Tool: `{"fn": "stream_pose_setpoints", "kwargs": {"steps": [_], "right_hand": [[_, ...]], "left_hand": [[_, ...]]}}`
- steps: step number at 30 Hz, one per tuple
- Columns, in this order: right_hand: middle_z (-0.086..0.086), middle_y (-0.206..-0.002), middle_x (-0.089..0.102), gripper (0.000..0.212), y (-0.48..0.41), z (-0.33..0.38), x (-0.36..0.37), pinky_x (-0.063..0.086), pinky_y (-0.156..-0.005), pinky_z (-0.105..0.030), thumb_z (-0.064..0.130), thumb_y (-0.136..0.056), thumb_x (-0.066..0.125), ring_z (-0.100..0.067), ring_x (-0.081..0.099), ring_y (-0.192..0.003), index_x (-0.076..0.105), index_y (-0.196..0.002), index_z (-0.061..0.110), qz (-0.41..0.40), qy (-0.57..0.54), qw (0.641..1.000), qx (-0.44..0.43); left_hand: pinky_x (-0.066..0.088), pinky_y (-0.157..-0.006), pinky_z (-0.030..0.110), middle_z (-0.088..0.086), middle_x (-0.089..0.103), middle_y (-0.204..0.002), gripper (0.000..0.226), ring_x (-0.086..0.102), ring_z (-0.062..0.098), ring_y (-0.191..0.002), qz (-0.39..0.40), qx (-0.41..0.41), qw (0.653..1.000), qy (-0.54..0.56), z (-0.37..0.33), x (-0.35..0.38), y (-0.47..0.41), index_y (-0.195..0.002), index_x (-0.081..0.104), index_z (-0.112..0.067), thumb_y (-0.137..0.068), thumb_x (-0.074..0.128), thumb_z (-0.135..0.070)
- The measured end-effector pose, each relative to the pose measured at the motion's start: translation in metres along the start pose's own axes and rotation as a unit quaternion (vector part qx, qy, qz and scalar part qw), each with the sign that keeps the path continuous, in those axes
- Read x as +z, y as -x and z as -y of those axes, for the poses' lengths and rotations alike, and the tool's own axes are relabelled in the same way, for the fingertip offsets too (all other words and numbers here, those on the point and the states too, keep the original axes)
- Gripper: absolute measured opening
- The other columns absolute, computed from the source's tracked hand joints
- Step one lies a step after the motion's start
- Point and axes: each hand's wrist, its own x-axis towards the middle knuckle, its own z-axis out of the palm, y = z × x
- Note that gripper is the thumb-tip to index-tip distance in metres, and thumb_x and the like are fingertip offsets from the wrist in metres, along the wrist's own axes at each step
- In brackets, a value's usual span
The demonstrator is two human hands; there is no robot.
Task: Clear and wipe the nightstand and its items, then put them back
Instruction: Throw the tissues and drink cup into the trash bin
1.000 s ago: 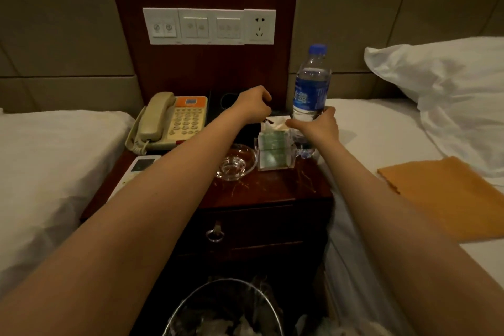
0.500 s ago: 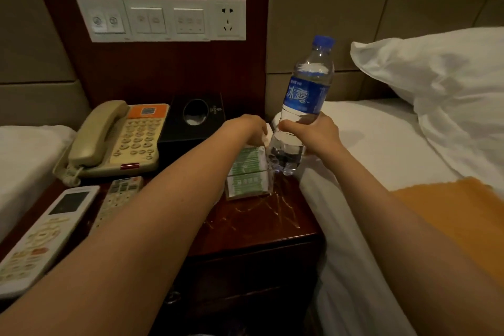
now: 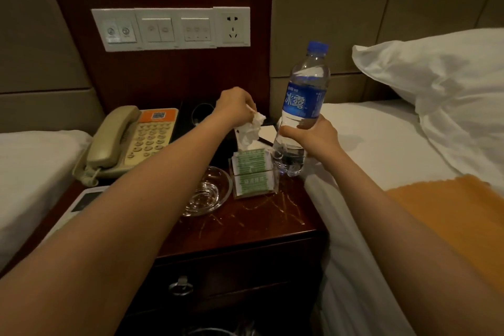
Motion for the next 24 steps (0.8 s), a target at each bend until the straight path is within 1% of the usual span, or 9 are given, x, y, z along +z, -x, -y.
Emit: {"fn": "stream_pose_setpoints", "kwargs": {"steps": [3,6,11,14,17,19,20,22,24], "right_hand": [[-0.002,-0.121,0.061,0.061,0.006,0.004,0.002,0.04,-0.081,-0.024,0.035,-0.073,0.076,-0.01,0.051,-0.095,0.05,-0.124,0.016,0.007,0.03,0.999,-0.009],[-0.003,-0.123,0.061,0.062,0.015,0.007,0.007,0.04,-0.083,-0.026,0.034,-0.073,0.076,-0.018,0.056,-0.107,0.049,-0.125,0.015,0.012,0.042,0.999,-0.017],[-0.005,-0.125,0.059,0.062,0.027,0.01,0.008,0.041,-0.087,-0.029,0.032,-0.075,0.076,-0.021,0.055,-0.112,0.048,-0.127,0.013,0.023,0.028,0.999,0.012],[-0.009,-0.131,0.056,0.069,0.038,0.007,0.009,0.042,-0.092,-0.032,0.032,-0.074,0.077,-0.025,0.054,-0.116,0.044,-0.131,0.011,0.032,0.041,0.998,0.038],[-0.015,-0.141,0.04,0.077,0.066,0.016,0.012,0.035,-0.102,-0.038,0.033,-0.077,0.073,-0.03,0.041,-0.128,0.033,-0.139,0.007,-0.074,0.062,0.994,0.048],[-0.011,-0.133,0.043,0.056,0.098,0.029,0.016,0.038,-0.098,-0.036,0.024,-0.081,0.067,-0.026,0.044,-0.12,0.041,-0.129,0.01,-0.152,0.063,0.986,-0.034],[-0.008,-0.126,0.047,0.044,0.115,0.037,0.019,0.04,-0.093,-0.032,0.018,-0.083,0.064,-0.021,0.047,-0.113,0.045,-0.122,0.012,-0.147,0.042,0.985,-0.076],[-0.001,-0.112,0.049,0.029,0.149,0.053,0.029,0.043,-0.081,-0.024,0.013,-0.084,0.062,-0.014,0.049,-0.101,0.048,-0.109,0.017,-0.026,-0.009,0.994,-0.106],[-0.001,-0.108,0.051,0.028,0.175,0.064,0.041,0.046,-0.076,-0.023,0.011,-0.086,0.061,-0.013,0.051,-0.098,0.047,-0.109,0.019,0.169,-0.059,0.982,-0.056]], "left_hand": [[0.045,-0.082,0.024,0.008,0.061,-0.12,0.019,0.056,0.022,-0.11,-0.008,-0.004,1.0,0.021,0.003,-0.015,0.014,-0.103,0.07,-0.01,-0.085,0.064,-0.008],[0.043,-0.083,0.024,0.007,0.058,-0.125,0.021,0.053,0.022,-0.114,-0.014,-0.005,0.999,0.042,0.007,-0.032,0.033,-0.106,0.069,-0.011,-0.086,0.063,-0.007],[0.039,-0.076,0.02,0.004,0.061,-0.121,0.023,0.054,0.016,-0.108,-0.01,0.013,0.995,0.094,0.017,-0.053,0.081,-0.108,0.068,-0.012,-0.086,0.063,-0.011],[0.041,-0.067,0.023,0.009,0.064,-0.112,0.018,0.059,0.021,-0.1,0.003,0.01,0.991,0.131,0.026,-0.057,0.114,-0.101,0.069,-0.011,-0.083,0.064,-0.008],[0.039,-0.054,0.02,0.014,0.064,-0.113,0.017,0.055,0.015,-0.071,0.005,-0.002,0.989,0.151,0.037,-0.06,0.139,-0.098,0.068,-0.011,-0.083,0.064,-0.007],[0.036,-0.05,0.019,0.017,0.062,-0.115,0.018,0.047,0.007,-0.061,0.009,-0.015,0.985,0.173,0.043,-0.063,0.154,-0.102,0.066,-0.007,-0.084,0.063,-0.006],[0.036,-0.05,0.019,0.016,0.062,-0.115,0.019,0.048,0.008,-0.062,0.014,-0.021,0.983,0.181,0.046,-0.063,0.162,-0.103,0.066,-0.006,-0.084,0.064,-0.006],[0.039,-0.054,0.021,0.011,0.062,-0.107,0.019,0.052,0.014,-0.073,0.027,-0.034,0.982,0.185,0.049,-0.064,0.175,-0.103,0.065,-0.007,-0.084,0.064,-0.008],[0.039,-0.055,0.021,0.001,0.058,-0.091,0.016,0.051,0.014,-0.079,0.046,-0.042,0.981,0.184,0.05,-0.065,0.19,-0.101,0.065,-0.01,-0.085,0.062,-0.009]]}}
